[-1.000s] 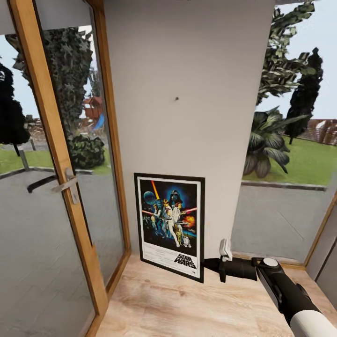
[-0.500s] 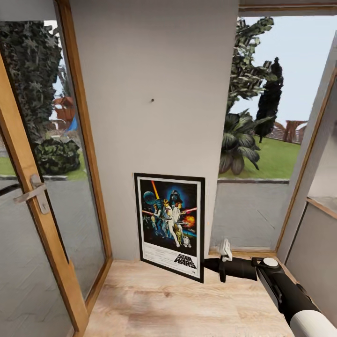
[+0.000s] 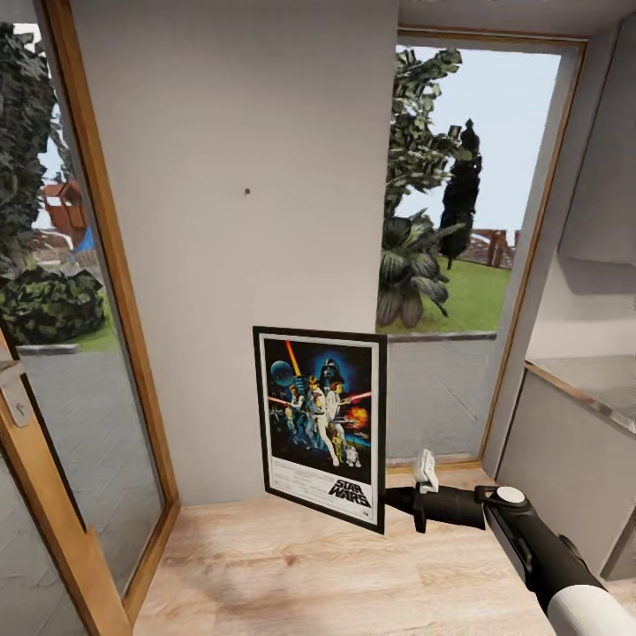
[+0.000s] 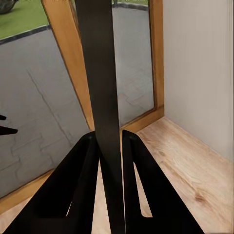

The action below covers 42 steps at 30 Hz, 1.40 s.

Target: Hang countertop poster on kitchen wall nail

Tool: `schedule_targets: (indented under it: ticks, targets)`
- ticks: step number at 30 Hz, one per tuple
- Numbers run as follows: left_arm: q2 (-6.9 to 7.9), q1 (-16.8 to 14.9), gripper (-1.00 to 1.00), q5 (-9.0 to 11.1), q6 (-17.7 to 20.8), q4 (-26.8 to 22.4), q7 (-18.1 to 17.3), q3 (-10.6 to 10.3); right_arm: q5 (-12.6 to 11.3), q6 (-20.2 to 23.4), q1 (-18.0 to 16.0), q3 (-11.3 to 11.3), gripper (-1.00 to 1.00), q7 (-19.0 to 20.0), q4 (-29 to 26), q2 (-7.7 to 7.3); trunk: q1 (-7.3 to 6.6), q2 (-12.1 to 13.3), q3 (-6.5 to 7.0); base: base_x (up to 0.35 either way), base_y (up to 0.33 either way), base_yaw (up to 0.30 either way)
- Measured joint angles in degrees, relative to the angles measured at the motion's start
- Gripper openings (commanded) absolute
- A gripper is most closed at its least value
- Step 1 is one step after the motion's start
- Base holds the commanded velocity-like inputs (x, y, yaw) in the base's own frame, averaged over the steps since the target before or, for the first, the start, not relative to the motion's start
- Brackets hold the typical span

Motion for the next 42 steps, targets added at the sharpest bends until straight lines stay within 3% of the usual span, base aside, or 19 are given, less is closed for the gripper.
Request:
schedule_targets:
  ticks: [26,42]
  targets:
    - [0.01,0.0,1.0,0.0,0.0,0.1,0.1,0.1,-0.2,0.2,0.0,0.1,-1.0,0.4,-0.2,-0.01,0.0,0.0,0.02,0.005,0.0,-0.005]
    - [0.09,0.0,1.0,0.0,0.1,0.1,0.0,0.2,-0.2,0.2,0.0,0.0,-1.0,0.4,-0.2,0.0,-0.03,0.0,0.02,0.282,0.001,0.0]
